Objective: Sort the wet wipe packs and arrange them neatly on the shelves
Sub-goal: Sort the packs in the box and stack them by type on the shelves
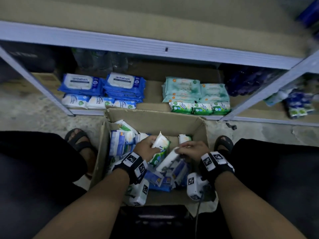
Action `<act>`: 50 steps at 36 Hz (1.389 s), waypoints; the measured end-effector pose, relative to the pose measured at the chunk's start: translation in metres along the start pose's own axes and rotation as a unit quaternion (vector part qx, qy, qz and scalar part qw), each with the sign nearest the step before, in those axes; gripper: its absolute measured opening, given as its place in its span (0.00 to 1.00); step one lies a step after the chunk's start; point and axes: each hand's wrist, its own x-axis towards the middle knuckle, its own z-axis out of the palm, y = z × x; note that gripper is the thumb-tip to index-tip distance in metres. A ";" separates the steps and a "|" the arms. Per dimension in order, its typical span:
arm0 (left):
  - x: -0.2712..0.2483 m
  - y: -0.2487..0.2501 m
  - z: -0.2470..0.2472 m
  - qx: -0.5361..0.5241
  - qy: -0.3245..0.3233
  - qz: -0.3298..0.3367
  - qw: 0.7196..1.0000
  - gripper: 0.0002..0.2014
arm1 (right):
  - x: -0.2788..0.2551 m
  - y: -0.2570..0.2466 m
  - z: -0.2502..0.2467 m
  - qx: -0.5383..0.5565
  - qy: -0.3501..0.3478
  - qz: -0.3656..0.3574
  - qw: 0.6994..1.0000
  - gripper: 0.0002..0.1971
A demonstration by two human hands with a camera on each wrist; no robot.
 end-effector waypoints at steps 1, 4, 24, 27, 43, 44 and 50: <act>-0.003 0.001 -0.001 -0.006 -0.005 0.003 1.000 0.20 | -0.006 -0.004 0.001 0.032 -0.002 -0.006 0.999 0.04; -0.016 0.007 -0.005 -0.037 -0.020 0.007 0.999 0.19 | -0.013 -0.011 0.003 0.096 0.006 -0.001 0.995 0.06; -0.049 0.021 -0.014 -0.182 -0.045 -0.048 0.981 0.35 | -0.018 -0.015 0.024 0.166 0.042 -0.015 0.985 0.36; -0.043 0.020 -0.014 -0.203 -0.053 -0.060 0.976 0.42 | -0.005 -0.003 0.027 0.157 0.047 -0.024 0.986 0.38; -0.030 0.012 -0.002 -0.299 -0.092 -0.103 0.944 0.25 | 0.010 0.012 0.043 0.232 0.003 0.001 0.973 0.28; -0.028 0.011 -0.001 -0.307 -0.085 -0.109 0.942 0.25 | 0.015 0.014 0.043 0.231 -0.006 0.010 0.973 0.33; -0.019 0.004 0.003 -0.308 -0.076 -0.102 0.943 0.14 | 0.023 0.014 0.045 0.238 -0.066 0.050 0.968 0.26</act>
